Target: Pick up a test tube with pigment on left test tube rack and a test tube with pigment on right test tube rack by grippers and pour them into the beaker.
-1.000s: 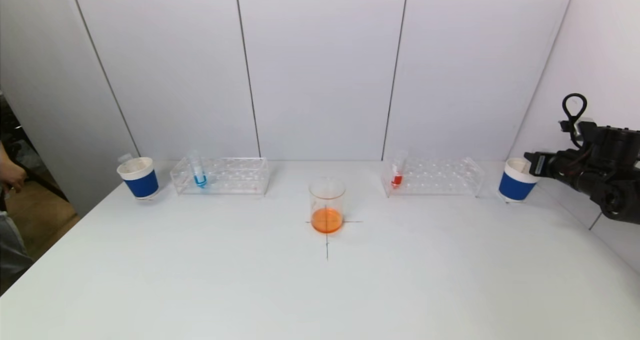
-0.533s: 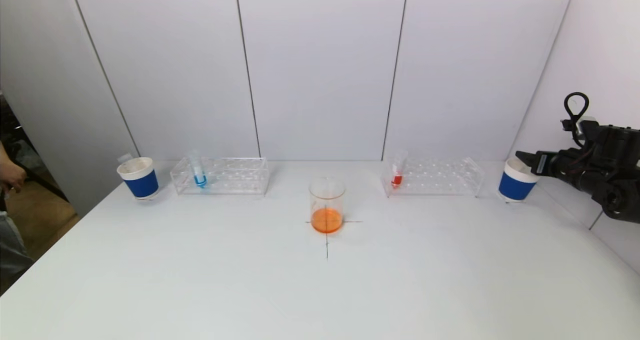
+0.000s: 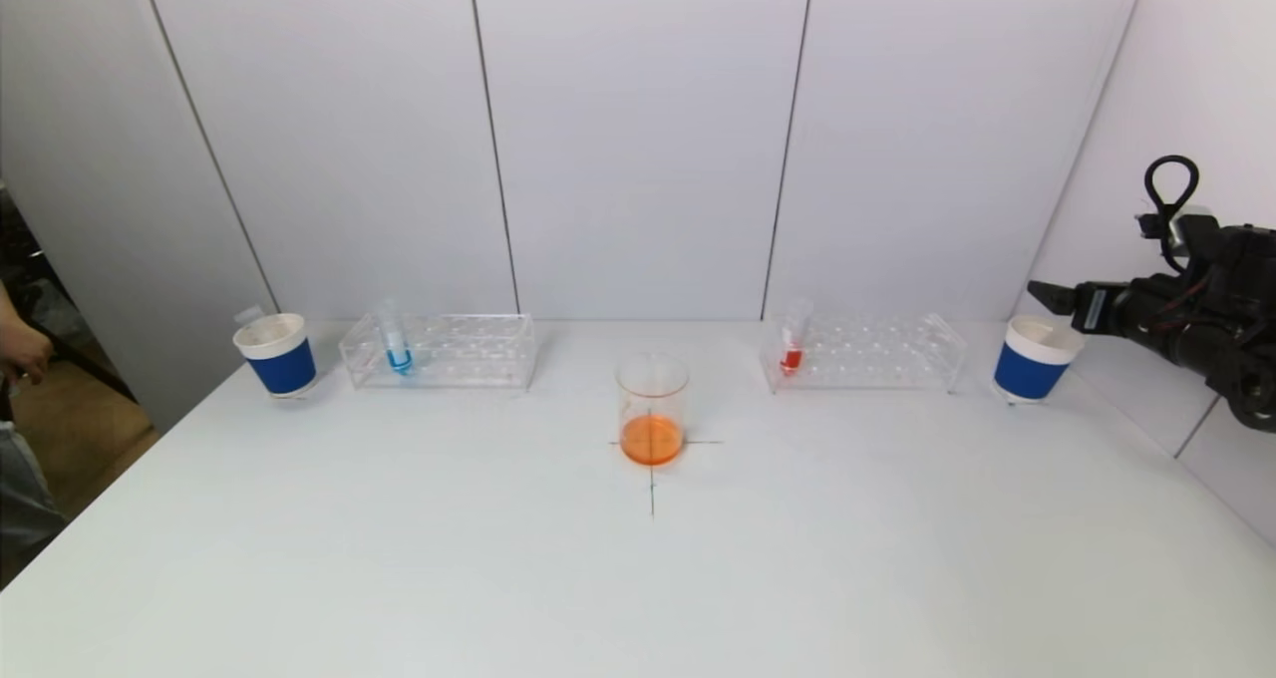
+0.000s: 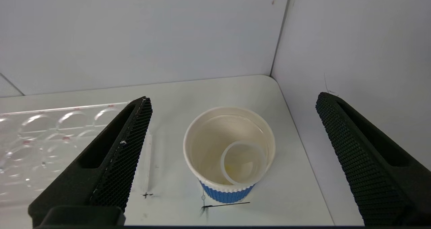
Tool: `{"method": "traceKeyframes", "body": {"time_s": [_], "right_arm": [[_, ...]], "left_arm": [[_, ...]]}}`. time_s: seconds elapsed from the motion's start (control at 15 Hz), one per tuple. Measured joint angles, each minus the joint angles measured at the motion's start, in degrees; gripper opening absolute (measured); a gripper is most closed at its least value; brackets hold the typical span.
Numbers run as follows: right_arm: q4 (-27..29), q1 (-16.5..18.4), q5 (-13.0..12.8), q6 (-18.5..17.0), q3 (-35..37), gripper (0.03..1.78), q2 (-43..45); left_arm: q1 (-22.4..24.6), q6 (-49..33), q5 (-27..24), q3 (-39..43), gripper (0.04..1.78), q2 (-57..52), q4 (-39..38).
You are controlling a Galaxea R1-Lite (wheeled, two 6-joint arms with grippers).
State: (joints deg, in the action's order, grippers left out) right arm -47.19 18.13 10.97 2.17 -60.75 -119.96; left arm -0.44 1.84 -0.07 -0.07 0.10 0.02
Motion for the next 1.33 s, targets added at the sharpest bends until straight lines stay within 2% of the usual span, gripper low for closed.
{"method": "traceKeyframes", "body": {"time_s": [0.33, 0.73, 0.93, 1.13, 1.33], "right_arm": [[-0.51, -3.17, 0.43, 1.4, 14.38, 1.76, 16.87], [0.63, -11.37, -0.04, 1.71, 35.0, 1.76, 43.39], [2.27, -13.12, 0.05, 1.84, 44.11, 1.76, 55.93], [7.31, -13.64, 0.4, 1.85, 50.49, 1.76, 68.19], [19.85, -13.78, 0.62, 1.74, 52.07, 1.76, 83.02]], "left_arm": [[0.0, 0.0, -0.02, 0.0, 1.76, 0.0, -0.02], [0.0, 0.0, -0.02, 0.0, 1.76, 0.0, 0.0], [0.0, 0.0, -0.02, 0.0, 1.76, 0.0, 0.0], [0.0, 0.0, -0.02, 0.0, 1.76, 0.0, 0.0], [0.0, 0.0, -0.02, 0.02, 1.76, 0.0, -0.02]]}}
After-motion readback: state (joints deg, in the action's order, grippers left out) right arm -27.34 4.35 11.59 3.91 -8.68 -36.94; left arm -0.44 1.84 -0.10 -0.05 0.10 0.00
